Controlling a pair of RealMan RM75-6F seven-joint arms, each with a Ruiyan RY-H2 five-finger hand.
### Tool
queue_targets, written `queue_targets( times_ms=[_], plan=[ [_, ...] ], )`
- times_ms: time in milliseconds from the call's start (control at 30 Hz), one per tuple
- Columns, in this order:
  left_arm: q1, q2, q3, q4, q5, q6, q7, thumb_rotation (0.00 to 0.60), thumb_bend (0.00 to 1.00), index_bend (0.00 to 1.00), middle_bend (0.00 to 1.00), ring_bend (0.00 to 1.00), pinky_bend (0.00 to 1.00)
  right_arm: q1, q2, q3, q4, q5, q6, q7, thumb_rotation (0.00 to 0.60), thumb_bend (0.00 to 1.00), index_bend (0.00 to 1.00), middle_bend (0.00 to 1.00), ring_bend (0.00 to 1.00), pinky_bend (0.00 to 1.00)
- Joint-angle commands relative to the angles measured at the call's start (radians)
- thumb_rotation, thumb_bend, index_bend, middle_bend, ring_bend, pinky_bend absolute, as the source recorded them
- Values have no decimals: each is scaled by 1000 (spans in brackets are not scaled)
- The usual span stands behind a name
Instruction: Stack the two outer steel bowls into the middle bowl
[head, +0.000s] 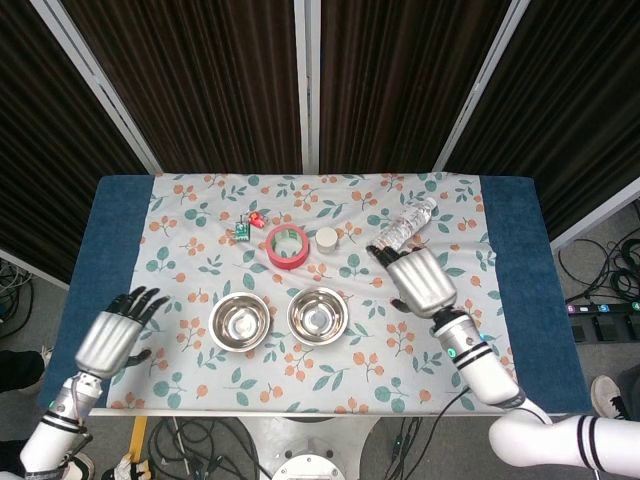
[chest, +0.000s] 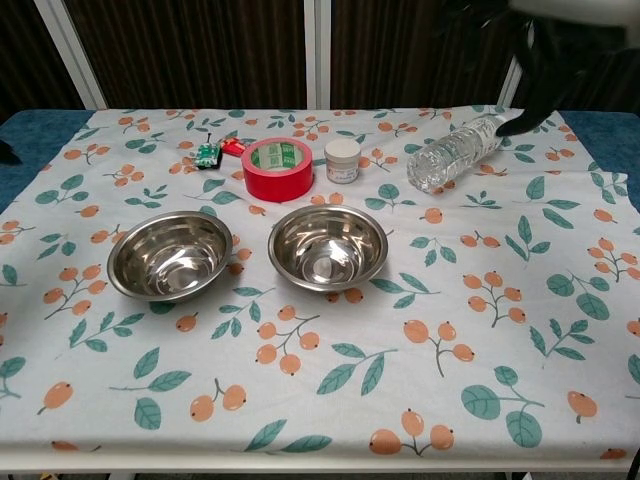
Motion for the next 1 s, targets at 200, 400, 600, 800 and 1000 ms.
queue_targets(
  times_ms=[200,400,600,800,1000],
  plan=[
    [-75,-95,26,15,116,-56,120,600,65,222,227,139,288,-188,202,14,48,-95,93,369,600,21,186,352,558,594],
    [-97,-151,26,60,134,-70,145,600,77,275,282,215,349,-249,209,-15,108,-137,99,493,600,21,187,342,461,553],
    [-118,-196,38,111,109,-140,180,600,81,279,282,215,361,-268,206,-31,150,-174,78,547,600,37,186,341,459,550],
    [-143,-241,30,155,94,-175,210,600,96,282,285,215,361,-281,202,-30,171,-188,73,576,600,38,186,340,459,549],
    [-168,-269,20,193,87,-197,253,600,158,326,311,249,392,-291,200,-26,187,-190,68,596,600,39,187,343,460,549]
  ],
)
